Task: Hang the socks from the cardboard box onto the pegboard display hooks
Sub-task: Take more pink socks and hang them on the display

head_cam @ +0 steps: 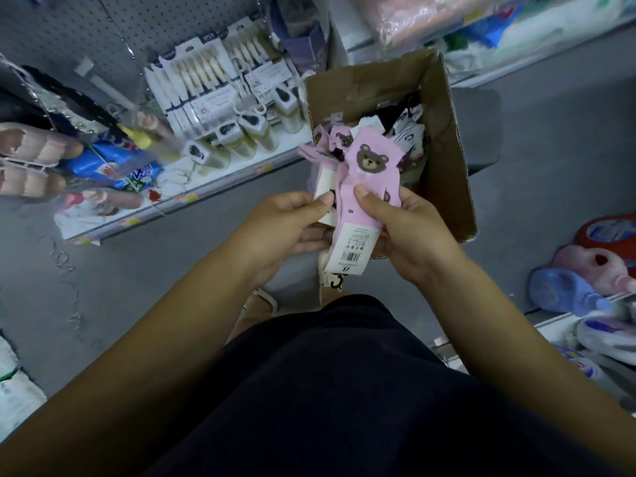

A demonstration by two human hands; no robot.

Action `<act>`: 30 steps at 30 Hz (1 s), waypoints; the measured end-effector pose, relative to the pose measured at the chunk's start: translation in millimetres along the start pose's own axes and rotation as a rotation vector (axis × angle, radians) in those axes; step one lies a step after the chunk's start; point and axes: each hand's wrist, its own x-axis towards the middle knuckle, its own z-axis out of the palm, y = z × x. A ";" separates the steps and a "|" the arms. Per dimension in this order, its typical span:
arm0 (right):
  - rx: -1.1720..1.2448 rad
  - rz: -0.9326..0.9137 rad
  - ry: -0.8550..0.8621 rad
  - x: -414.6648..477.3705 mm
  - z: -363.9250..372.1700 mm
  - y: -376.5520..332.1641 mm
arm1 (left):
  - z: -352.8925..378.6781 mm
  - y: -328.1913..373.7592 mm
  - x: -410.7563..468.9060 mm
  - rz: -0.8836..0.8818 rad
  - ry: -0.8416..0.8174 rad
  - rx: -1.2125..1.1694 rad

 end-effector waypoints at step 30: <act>-0.777 -0.448 -0.300 -93.6 283.1 61.7 | -294.5 -34.8 -181.6 0.272 0.248 -0.574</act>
